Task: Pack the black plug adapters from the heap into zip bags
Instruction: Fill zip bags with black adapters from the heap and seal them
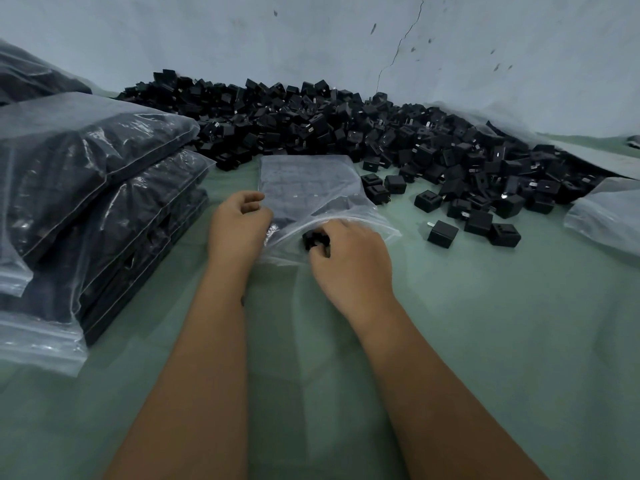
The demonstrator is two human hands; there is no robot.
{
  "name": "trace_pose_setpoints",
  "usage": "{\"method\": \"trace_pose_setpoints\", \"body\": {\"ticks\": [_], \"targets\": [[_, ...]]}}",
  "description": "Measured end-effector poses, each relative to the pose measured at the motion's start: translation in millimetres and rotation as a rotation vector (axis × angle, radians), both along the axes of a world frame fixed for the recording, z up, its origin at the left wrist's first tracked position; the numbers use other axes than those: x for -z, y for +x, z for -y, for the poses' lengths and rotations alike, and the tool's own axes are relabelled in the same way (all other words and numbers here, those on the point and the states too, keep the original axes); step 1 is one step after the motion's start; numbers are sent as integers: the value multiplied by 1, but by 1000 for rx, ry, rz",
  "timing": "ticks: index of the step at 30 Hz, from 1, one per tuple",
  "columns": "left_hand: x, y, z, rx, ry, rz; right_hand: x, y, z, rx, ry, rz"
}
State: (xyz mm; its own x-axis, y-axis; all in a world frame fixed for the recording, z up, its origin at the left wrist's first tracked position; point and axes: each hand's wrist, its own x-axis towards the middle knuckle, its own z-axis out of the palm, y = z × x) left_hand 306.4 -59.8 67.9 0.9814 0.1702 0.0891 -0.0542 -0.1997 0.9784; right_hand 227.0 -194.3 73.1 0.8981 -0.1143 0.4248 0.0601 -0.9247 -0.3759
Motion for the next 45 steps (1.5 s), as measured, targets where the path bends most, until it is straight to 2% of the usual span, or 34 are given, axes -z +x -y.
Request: {"method": "trace_pose_setpoints", "body": {"ticks": [3, 9, 15, 29, 35, 41, 43, 45], "targets": [[0, -1, 1, 20, 43, -12, -1, -2, -1, -15, -15, -30], [0, -2, 2, 26, 63, -2, -4, -6, -1, -31, 129, -16], [0, -2, 2, 31, 109, -10, 3, 2, 0, -86, -54, -89], [0, 0, 3, 17, 142, -4, 11, 7, -1, -134, -148, -251], [1, -2, 3, 23, 193, 28, 13, 7, -3, -136, -147, -179], [3, -3, 6, 132, 389, 217, 16, 7, -5, -139, -166, -95], [5, -1, 6, 141, 462, 214, 15, 8, -5, -139, -194, -64], [6, 0, 5, 136, 458, 189, 11, 6, -4, -166, -179, 27]]}}
